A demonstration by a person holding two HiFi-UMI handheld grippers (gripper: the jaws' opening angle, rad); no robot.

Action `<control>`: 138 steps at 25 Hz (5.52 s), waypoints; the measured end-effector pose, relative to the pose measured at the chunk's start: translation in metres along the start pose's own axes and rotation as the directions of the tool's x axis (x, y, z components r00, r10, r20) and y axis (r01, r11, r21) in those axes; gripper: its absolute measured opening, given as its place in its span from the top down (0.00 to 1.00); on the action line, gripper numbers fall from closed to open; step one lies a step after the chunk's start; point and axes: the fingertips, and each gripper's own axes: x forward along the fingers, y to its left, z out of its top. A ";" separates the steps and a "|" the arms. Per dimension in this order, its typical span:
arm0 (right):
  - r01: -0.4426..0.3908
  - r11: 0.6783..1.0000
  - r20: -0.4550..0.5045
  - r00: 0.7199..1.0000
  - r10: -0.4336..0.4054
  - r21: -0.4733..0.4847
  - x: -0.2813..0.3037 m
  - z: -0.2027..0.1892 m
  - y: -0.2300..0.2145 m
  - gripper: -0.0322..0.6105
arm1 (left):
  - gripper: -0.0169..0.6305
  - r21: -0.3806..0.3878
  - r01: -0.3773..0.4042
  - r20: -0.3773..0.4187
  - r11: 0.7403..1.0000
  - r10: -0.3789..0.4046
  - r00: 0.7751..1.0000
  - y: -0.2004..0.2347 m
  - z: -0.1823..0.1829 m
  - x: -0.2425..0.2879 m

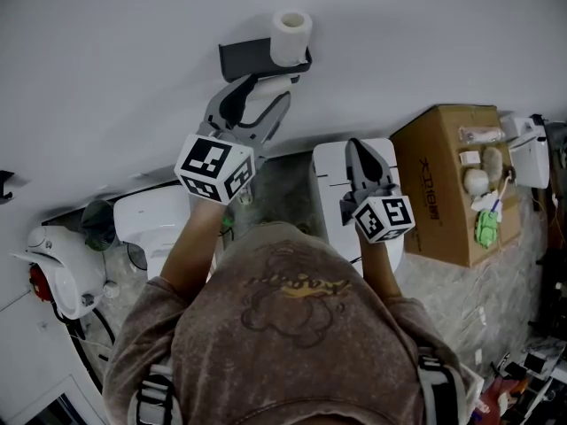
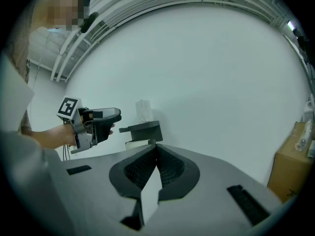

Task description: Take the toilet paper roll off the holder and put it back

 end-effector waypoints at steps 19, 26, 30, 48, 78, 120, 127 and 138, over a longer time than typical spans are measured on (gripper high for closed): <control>0.067 0.998 0.000 0.998 -0.067 0.007 -0.023 -0.003 -0.030 0.95 | 0.36 0.100 -0.092 -0.062 0.991 0.098 0.993 0.031 0.038 0.086; 0.091 0.996 0.005 0.996 -0.091 0.016 -0.028 -0.003 -0.036 0.95 | 0.36 0.104 -0.106 -0.097 0.989 0.116 0.989 0.038 0.032 0.100; 0.096 0.995 0.006 0.995 -0.096 0.017 -0.029 -0.004 -0.039 0.95 | 0.40 0.113 -0.124 -0.108 0.986 0.137 0.985 0.043 0.026 0.103; 0.126 0.992 -0.005 0.992 -0.126 0.010 -0.037 -0.006 -0.050 0.95 | 0.52 0.087 0.019 -0.020 0.996 -0.017 1.000 0.016 0.054 0.108; 0.196 0.981 0.004 0.981 -0.196 0.010 -0.052 -0.002 -0.064 0.95 | 0.52 -0.080 0.239 -0.097 0.968 -0.246 0.964 -0.079 -0.059 0.063; 0.154 0.988 -0.001 0.988 -0.154 0.019 -0.038 -0.010 -0.047 0.95 | 0.52 -0.007 0.233 -0.020 0.972 -0.233 0.972 -0.061 -0.014 0.055; 0.139 0.990 -0.007 0.990 -0.139 0.017 -0.033 -0.010 -0.042 0.95 | 0.52 0.060 0.168 0.050 0.984 -0.171 0.984 -0.022 0.040 0.061; 0.118 0.993 -0.022 0.993 -0.118 0.020 -0.025 -0.014 -0.040 0.95 | 0.52 0.092 0.087 0.069 0.992 -0.093 0.993 0.026 0.074 0.062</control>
